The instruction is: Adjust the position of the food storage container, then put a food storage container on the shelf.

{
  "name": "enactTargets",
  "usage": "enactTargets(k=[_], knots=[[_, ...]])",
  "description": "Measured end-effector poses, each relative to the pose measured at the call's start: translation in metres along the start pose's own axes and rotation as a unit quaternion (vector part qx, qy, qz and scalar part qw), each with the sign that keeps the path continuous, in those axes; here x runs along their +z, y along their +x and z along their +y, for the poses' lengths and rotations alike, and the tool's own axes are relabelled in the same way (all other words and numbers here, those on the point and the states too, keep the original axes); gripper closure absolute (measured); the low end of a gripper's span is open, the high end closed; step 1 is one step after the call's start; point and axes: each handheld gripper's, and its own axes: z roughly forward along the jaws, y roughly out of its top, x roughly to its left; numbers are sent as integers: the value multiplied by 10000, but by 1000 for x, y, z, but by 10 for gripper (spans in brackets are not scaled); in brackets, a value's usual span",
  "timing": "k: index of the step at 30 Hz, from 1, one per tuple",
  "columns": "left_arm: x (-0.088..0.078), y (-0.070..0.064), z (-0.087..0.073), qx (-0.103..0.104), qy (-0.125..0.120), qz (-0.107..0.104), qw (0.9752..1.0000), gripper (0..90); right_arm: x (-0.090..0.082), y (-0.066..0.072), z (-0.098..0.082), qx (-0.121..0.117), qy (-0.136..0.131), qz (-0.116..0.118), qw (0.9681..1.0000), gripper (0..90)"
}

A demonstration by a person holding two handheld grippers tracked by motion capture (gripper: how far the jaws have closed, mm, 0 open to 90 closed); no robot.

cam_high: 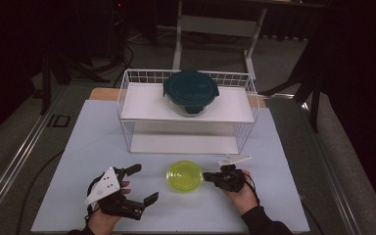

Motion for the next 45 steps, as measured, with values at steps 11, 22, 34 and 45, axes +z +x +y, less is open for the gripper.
enactTargets(k=[11, 22, 34, 45], knots=[[3, 1, -1, -23, 114, 20, 9999, 13, -37, 2, -3, 125, -401, -143, 9990, 732], [15, 7, 8, -156, 637, -72, 9978, 13, -60, 21, 4, 273, -980, 121, 9947, 168], [41, 32, 17, -1388, 867, -219, 9863, 13, -63, 20, 30, 325, -952, 459, 9939, 158], [74, 43, 12, -1974, 1574, -97, 9676, 48, -33, 13, 44, 1110, -441, 533, 9914, 139]])
